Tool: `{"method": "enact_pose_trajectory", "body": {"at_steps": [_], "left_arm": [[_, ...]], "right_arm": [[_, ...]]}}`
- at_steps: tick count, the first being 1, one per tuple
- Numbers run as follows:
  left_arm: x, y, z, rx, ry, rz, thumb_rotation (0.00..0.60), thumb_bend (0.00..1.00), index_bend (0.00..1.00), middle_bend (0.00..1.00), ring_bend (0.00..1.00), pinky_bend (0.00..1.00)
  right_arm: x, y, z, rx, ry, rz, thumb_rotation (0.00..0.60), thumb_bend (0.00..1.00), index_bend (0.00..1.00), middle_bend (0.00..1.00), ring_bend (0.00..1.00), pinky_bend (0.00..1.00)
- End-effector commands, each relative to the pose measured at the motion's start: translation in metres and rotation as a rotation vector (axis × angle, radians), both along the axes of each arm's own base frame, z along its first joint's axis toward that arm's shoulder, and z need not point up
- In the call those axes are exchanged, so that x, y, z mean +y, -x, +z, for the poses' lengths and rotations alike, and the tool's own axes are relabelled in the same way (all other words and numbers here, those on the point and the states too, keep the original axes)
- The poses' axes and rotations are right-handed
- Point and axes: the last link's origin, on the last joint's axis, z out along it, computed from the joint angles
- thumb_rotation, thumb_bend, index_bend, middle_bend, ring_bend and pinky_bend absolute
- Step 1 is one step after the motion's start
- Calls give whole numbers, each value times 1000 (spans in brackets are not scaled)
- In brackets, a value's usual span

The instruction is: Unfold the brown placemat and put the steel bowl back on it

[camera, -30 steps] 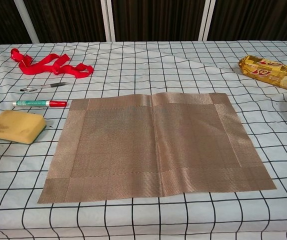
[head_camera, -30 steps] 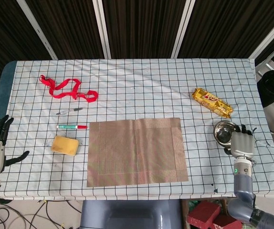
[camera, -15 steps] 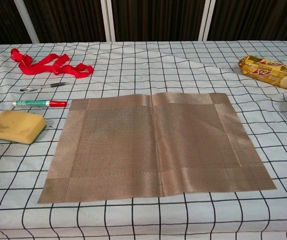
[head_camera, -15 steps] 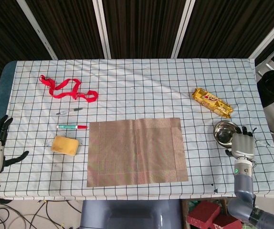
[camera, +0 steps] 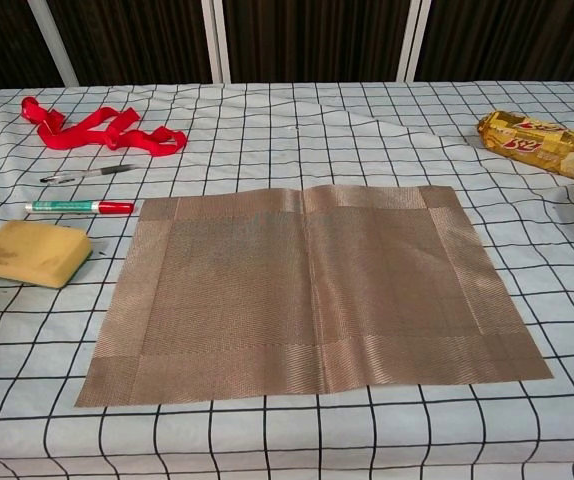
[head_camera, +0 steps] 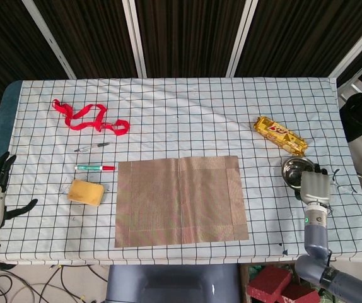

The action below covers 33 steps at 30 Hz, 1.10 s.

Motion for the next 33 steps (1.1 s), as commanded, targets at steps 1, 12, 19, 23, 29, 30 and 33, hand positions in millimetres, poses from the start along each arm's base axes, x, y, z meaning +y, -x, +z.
{"method": "enact_pose_trajectory", "body": {"at_steps": [1,12,19,23,29,30,33], "left_arm": [[0,0,0,-2,-1,1,600,28,49,0,0,0],[0,0,1,-4,1,-2,600,27,51,0,0,0],[0,-1,0,-8,1,-7,600,28,52,0,0,0],[-1,-1,0,-9,2,-8,600,28,52,0,0,0],[0,-1,0,-9,4,-9,600,27,53,0,0,0],[0,-1,0,-9,4,-9,600,28,53,0,0,0],[0,-1,0,-10,6,-9,600,28,53,0,0,0]], "right_arm": [[-2,-1,-5,4,-11,12,600,322,572,321,134,180],[0,-9,-14,-2,-39,85,600,482,708,386,149,183],[7,-38,-15,-55,-44,217,600,496,721,393,149,183],[13,-64,-16,-85,-58,312,600,497,723,393,149,183],[30,-103,-26,-135,-113,435,600,497,723,393,149,183],[33,-107,-27,-140,-123,448,600,497,723,393,149,183],[45,-128,-39,-162,-179,506,600,496,723,393,149,183]]}}
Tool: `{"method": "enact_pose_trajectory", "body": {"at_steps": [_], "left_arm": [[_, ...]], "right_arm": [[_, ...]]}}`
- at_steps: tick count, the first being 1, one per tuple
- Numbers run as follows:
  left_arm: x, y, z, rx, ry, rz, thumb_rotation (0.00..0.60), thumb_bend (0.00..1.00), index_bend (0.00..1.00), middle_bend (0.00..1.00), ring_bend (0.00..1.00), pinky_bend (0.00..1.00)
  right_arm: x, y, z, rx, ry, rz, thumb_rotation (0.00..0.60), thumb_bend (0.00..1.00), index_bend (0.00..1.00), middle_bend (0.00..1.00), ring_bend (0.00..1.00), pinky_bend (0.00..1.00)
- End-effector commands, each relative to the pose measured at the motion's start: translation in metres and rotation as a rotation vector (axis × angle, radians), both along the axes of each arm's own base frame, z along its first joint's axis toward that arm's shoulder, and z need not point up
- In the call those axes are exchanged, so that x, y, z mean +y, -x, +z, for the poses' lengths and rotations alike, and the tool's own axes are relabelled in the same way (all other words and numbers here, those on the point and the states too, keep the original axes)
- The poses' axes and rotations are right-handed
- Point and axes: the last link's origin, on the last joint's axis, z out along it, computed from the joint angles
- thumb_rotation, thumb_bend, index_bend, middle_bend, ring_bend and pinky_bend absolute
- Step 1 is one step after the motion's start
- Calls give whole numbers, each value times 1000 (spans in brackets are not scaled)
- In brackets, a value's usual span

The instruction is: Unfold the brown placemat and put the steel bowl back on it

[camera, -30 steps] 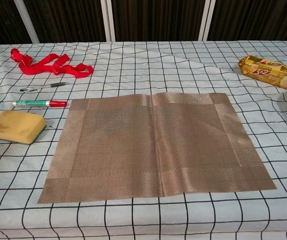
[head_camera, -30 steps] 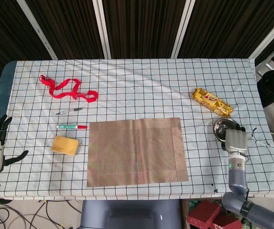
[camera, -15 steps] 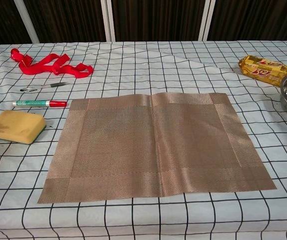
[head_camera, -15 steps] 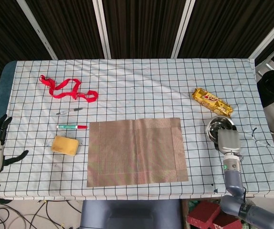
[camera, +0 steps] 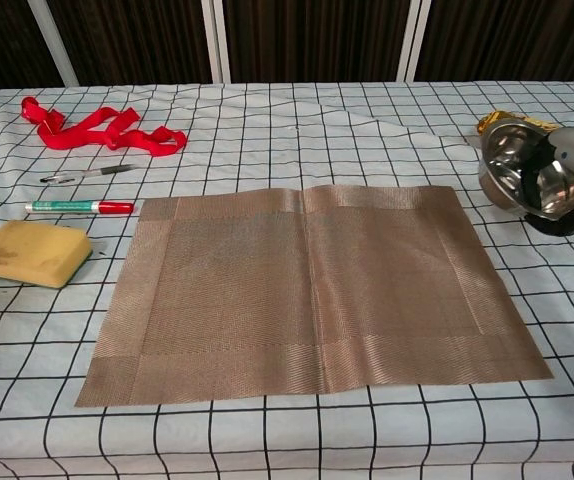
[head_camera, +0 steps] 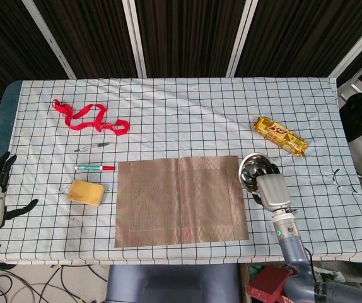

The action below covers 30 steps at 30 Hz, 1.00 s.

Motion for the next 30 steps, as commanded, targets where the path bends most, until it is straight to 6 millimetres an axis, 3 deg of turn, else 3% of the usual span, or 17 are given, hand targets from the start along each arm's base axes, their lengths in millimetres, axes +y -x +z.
{"method": "enact_pose_trajectory", "body": {"at_steps": [1,10,14,18,20,25,28,30], "left_arm": [[0,0,0,0,1,0,600,28,53,0,0,0],[0,0,-1,-3,5,0,600,28,53,0,0,0],[0,0,0,-5,6,0,600,28,53,0,0,0],[0,0,0,-9,8,2,600,27,53,0,0,0],[0,0,0,-10,11,3,600,27,52,0,0,0],[0,0,-1,-7,18,1,600,28,52,0,0,0],[-1,0,-1,-7,18,0,600,28,52,0,0,0],[-1,0,-1,-8,18,0,600,27,52,0,0,0]], "right_arm": [[14,-23,-11,-4,-54,76,600,496,723,393,149,183],[36,-65,-54,3,-179,183,600,497,723,393,149,183],[37,-75,-70,4,-202,178,600,489,723,389,149,183],[38,-78,-79,6,-211,174,600,404,701,354,149,183],[39,-79,-81,8,-211,175,600,325,603,296,148,182],[41,-77,-80,13,-203,169,600,149,206,88,94,182],[44,-75,-77,12,-195,168,600,113,98,41,69,182],[45,-73,-74,14,-189,165,600,107,82,35,68,182]]}}
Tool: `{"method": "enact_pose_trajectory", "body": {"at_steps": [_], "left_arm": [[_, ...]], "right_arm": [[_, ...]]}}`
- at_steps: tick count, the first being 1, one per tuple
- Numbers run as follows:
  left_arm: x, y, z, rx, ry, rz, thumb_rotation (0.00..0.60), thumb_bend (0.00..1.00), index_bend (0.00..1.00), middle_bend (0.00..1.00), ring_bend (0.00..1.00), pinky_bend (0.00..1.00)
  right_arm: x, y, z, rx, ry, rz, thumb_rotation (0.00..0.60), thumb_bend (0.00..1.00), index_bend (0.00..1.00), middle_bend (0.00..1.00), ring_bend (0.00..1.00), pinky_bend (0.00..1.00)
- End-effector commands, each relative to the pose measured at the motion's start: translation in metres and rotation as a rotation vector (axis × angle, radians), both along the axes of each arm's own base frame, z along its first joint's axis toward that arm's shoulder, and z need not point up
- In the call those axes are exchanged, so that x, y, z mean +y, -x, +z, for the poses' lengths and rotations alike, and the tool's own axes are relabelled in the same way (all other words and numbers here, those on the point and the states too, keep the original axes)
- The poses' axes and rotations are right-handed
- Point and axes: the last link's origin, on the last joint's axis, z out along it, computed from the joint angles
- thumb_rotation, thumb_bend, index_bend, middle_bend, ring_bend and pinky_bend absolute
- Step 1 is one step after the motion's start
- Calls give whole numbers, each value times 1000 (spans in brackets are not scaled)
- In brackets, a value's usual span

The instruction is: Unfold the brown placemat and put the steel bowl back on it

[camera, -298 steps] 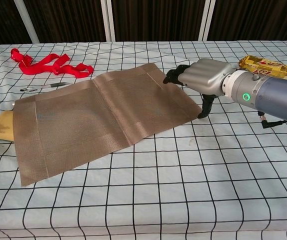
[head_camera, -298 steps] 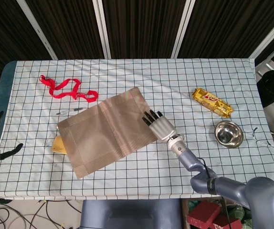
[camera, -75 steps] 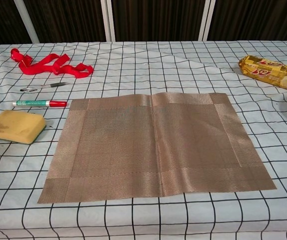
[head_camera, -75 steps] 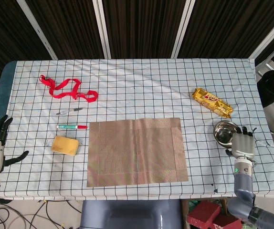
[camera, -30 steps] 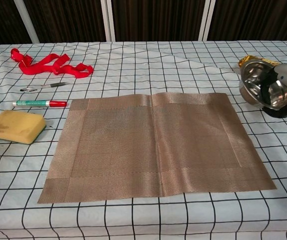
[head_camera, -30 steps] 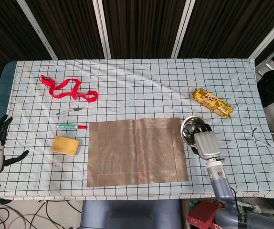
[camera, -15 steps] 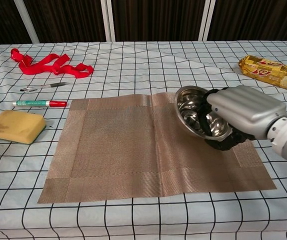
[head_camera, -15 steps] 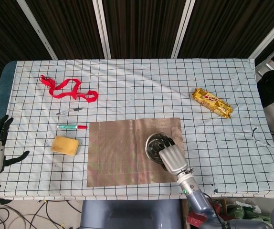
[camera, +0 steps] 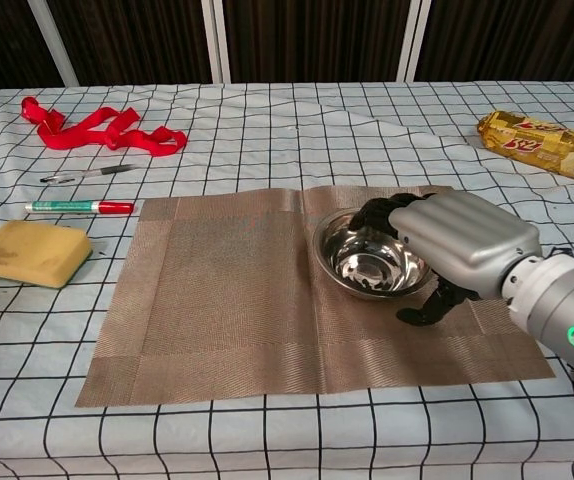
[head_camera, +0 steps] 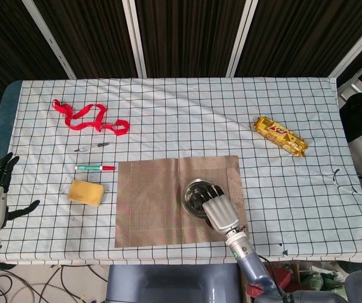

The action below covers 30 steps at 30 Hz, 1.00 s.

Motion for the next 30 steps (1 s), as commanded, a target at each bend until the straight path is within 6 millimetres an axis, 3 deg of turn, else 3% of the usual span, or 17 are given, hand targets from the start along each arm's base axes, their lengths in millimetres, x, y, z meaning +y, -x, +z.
{"method": "enact_pose_trajectory", "body": {"at_steps": [1,9,18,25,30], "left_arm": [[0,0,0,0,-1,-1,600,28,52,0,0,0],[-2,0,0,11,1,-7,600,28,52,0,0,0],[-5,1,-7,92,32,-7,600,27,1,0,0,0],[-12,4,-9,166,43,10,600,24,0,0,0,0],[-22,-1,-6,193,23,8,600,25,0,0,0,0]], "right_arm": [[3,3,4,3,8,-4,600,106,82,33,68,182],[10,28,37,38,80,-28,600,105,49,19,52,182],[18,80,116,80,255,-74,600,102,0,0,2,181],[43,117,173,40,350,-143,600,94,0,0,0,181],[60,143,200,30,402,-168,600,86,0,0,0,181]]}}
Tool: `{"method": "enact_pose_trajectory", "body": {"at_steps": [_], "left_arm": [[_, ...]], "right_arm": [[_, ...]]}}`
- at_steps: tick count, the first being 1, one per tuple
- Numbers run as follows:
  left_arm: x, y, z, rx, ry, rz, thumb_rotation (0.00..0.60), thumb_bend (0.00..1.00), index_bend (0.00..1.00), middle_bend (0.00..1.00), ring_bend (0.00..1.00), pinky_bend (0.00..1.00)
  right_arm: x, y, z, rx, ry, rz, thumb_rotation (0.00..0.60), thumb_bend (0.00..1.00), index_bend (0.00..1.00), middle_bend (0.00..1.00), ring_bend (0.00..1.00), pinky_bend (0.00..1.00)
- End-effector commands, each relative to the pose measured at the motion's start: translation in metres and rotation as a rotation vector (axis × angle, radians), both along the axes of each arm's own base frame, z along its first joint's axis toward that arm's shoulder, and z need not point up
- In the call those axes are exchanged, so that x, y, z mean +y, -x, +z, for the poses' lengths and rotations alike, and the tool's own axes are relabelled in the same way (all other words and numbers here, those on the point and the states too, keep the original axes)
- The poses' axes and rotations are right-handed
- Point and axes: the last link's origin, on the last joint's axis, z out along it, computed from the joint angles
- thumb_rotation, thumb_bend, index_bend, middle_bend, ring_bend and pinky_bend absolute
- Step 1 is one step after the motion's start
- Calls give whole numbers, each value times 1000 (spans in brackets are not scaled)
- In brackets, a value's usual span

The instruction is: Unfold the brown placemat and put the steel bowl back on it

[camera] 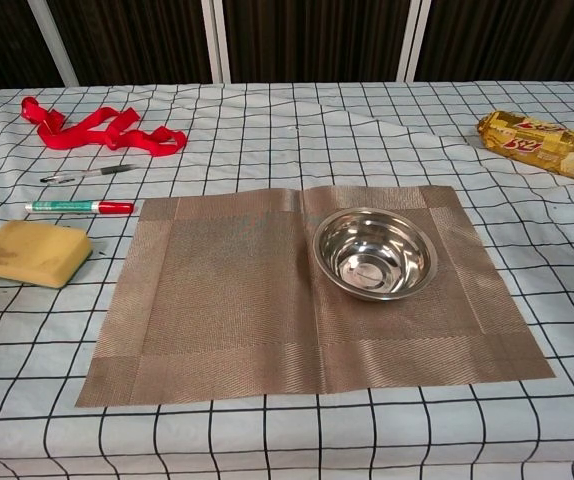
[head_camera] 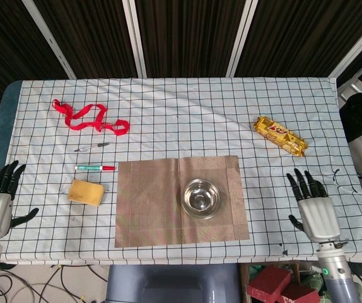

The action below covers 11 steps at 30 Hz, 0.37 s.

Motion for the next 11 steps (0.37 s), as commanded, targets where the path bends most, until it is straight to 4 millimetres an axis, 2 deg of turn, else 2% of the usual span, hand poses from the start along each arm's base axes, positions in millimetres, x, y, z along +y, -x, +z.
{"method": "enact_pose_trajectory", "body": {"at_steps": [1,4,7,9,11], "left_arm": [[-7,-5,1,7,1,-4,600,25,0,0,0,0],[-18,-2,9,43,10,22,600,25,0,0,0,0],[-25,11,18,57,-32,49,600,24,0,0,0,0],[-28,21,17,26,-32,96,600,24,0,0,0,0],[-25,18,15,-26,-17,98,600,24,0,0,0,0]], "right_arm": [[16,22,21,-8,41,-20,600,84,0,0,0,181],[18,29,27,-77,71,-21,600,82,0,0,0,181],[15,30,30,-116,77,-11,600,82,0,0,0,181],[12,30,32,-106,86,4,600,81,0,0,0,181],[10,31,31,-105,90,12,600,80,0,0,0,181]]}}
